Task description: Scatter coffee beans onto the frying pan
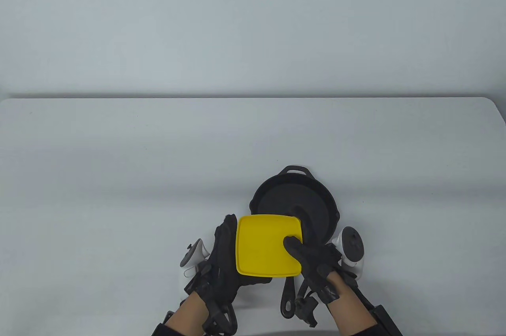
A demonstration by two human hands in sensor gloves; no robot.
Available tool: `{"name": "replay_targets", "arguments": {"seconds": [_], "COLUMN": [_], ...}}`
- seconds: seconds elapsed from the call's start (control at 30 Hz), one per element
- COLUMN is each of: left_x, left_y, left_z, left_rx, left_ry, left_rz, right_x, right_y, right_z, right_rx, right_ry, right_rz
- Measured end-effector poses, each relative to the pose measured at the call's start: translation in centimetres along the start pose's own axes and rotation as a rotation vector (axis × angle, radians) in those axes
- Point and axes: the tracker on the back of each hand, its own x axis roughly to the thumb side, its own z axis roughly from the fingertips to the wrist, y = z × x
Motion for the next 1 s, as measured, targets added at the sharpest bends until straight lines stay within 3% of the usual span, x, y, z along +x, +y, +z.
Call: {"name": "replay_targets", "arguments": {"seconds": [0.13,0.33,0.53,0.7,1.0], "left_x": [-0.5,-0.6,0.2,0.0,-0.7], "left_y": [0.3,0.6,1.1,0.6,0.7], "left_z": [0.2,0.2,0.6,0.6,0.5], "left_rx": [0.043,0.034,0.091,0.088,0.061], "left_ry": [0.032,0.007,-0.044,-0.063,-0.051], "left_rz": [-0.055,-0.043,-0.179,-0.166,-0.053], "right_x": [0.9,1.7,1.8,1.4,1.2], "right_y": [0.1,0.3,0.6,0.5,0.5], "right_z": [-0.1,-0.1,-0.3,0.0,-0.1], "right_rx": [0.013,-0.017,-0.02,-0.088,-0.039], "right_ry": [-0.008,-0.019,-0.019,0.004,-0.036], "right_rz": [0.154,0.216,0.317,0.204,0.144]}}
